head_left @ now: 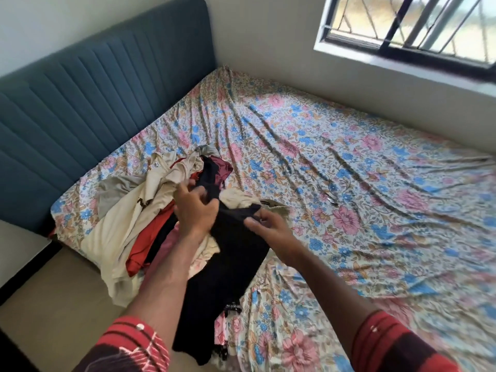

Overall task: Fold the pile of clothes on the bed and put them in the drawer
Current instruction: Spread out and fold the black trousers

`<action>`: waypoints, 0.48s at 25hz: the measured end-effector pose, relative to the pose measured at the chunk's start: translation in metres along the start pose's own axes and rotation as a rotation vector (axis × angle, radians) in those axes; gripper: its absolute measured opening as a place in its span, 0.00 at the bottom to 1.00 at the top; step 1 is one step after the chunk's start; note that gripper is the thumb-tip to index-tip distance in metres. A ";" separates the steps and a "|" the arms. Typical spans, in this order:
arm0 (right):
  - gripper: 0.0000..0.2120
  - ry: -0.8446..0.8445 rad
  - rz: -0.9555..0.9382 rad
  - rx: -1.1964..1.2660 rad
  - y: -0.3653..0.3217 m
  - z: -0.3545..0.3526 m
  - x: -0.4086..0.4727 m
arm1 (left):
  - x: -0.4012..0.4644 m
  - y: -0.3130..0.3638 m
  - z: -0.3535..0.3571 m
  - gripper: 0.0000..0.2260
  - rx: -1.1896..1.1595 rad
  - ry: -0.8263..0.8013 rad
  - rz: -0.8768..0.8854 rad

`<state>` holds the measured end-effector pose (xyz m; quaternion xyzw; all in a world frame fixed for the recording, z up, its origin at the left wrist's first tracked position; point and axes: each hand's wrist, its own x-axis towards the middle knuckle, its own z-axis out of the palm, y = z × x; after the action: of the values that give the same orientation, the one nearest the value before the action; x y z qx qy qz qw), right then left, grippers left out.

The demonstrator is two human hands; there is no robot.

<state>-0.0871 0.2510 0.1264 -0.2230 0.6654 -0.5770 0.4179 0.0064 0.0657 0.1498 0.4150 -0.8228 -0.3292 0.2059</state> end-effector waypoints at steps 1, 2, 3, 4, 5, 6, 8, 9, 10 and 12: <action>0.14 -0.079 0.012 -0.079 -0.009 -0.014 -0.018 | -0.010 0.013 -0.007 0.04 -0.114 0.002 0.084; 0.16 -0.102 0.003 -0.201 -0.013 -0.035 -0.036 | -0.029 0.033 -0.012 0.01 -0.217 -0.048 0.146; 0.16 -0.073 -0.041 -0.351 -0.020 -0.054 -0.055 | -0.048 0.054 -0.015 0.03 -0.268 -0.118 0.180; 0.15 -0.009 -0.099 -0.458 -0.025 -0.075 -0.073 | -0.067 0.076 -0.016 0.06 -0.262 -0.180 0.220; 0.16 0.100 -0.147 -0.530 -0.033 -0.096 -0.091 | -0.088 0.099 -0.016 0.09 -0.223 -0.227 0.264; 0.18 0.202 -0.198 -0.549 -0.042 -0.115 -0.107 | -0.110 0.120 -0.016 0.14 -0.166 -0.278 0.316; 0.17 0.330 -0.266 -0.536 -0.075 -0.143 -0.132 | -0.143 0.159 -0.024 0.24 -0.052 -0.407 0.392; 0.15 0.366 -0.289 -0.507 -0.092 -0.154 -0.144 | -0.154 0.178 -0.031 0.27 -0.005 -0.461 0.448; 0.11 0.376 -0.318 -0.480 -0.106 -0.168 -0.159 | -0.167 0.199 -0.037 0.25 0.014 -0.478 0.518; 0.05 0.234 -0.292 -0.399 -0.122 -0.190 -0.196 | -0.188 0.239 -0.057 0.08 -0.078 -0.335 0.597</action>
<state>-0.1562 0.4860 0.2987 -0.3264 0.7703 -0.5105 0.1986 0.0180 0.3026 0.3475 0.0880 -0.9171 -0.3493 0.1709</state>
